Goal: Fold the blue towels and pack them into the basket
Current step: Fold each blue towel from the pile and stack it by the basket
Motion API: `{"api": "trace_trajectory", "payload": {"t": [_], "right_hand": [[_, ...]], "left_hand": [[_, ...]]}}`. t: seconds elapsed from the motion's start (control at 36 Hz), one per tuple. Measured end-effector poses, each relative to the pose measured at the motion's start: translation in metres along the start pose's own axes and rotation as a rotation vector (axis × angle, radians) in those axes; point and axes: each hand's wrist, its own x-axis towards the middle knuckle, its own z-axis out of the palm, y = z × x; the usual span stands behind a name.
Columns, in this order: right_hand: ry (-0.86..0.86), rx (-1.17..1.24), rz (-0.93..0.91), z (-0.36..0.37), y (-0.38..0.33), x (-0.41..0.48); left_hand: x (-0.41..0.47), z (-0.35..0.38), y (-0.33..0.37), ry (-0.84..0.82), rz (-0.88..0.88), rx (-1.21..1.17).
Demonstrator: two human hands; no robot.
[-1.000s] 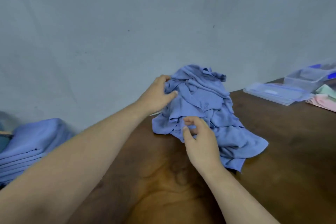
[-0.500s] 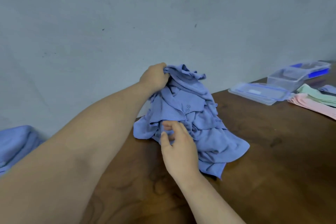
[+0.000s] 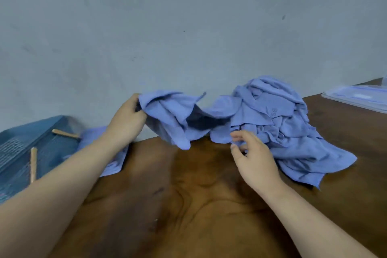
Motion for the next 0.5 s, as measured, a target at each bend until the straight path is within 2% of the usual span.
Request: {"api": "trace_trajectory", "payload": {"t": [0.11, 0.22, 0.39, 0.5], "right_hand": [[-0.066, -0.040, -0.014, 0.011, -0.002, -0.005], [-0.198, -0.045, -0.028, 0.018, -0.005, -0.012], [-0.404, -0.129, -0.144, 0.030, -0.018, -0.023], [-0.578, -0.224, -0.299, 0.047, -0.039, -0.038]], "left_hand": [[-0.085, 0.017, -0.066, -0.130, -0.068, -0.016], [-0.146, 0.033, -0.095, -0.170, -0.086, 0.018], [-0.167, 0.040, -0.096, -0.218, -0.026, 0.140], [-0.170, 0.043, -0.099, -0.277, 0.025, 0.183]]}}
